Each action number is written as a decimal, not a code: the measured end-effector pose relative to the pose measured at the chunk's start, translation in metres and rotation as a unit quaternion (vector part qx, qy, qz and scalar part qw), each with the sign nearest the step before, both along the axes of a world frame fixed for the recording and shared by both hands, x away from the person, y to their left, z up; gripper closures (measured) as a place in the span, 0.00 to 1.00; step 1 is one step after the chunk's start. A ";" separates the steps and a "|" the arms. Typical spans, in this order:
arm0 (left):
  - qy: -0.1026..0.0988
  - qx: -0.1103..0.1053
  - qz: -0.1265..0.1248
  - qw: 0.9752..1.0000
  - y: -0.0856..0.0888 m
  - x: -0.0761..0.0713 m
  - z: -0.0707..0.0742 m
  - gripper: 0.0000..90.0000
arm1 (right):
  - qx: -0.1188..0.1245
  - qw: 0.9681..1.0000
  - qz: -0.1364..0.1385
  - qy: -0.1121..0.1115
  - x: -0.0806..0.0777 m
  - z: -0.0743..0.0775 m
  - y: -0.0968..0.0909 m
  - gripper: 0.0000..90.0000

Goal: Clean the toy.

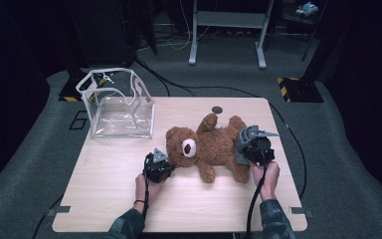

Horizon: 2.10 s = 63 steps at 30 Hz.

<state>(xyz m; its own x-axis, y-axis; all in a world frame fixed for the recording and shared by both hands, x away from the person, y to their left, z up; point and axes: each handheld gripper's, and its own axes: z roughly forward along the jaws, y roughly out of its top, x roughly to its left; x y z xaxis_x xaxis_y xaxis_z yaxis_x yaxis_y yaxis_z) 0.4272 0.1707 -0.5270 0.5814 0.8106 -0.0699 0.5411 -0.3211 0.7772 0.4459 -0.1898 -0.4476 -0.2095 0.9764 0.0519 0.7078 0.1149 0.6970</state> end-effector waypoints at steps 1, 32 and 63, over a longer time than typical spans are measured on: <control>0.001 -0.001 0.003 1.000 0.001 0.000 0.000 0.71 | 0.001 1.000 0.000 -0.003 -0.003 0.002 -0.001 0.90; -0.022 -0.029 -0.031 0.999 -0.064 -0.048 0.016 0.19 | 0.032 0.999 -0.004 -0.032 -0.057 -0.002 -0.031 0.90; -0.029 -0.016 -0.013 0.999 -0.114 -0.025 0.018 0.76 | 0.048 0.998 -0.017 -0.025 -0.067 -0.023 -0.043 0.90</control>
<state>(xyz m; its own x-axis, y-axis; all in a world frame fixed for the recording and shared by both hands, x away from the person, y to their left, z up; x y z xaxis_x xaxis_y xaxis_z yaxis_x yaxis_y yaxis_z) 0.4018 0.0565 -0.5094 0.6062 0.7930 -0.0607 0.4871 -0.3099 0.8165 0.3785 -0.2330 -0.4707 -0.1804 0.9741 0.1364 0.6749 0.0217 0.7376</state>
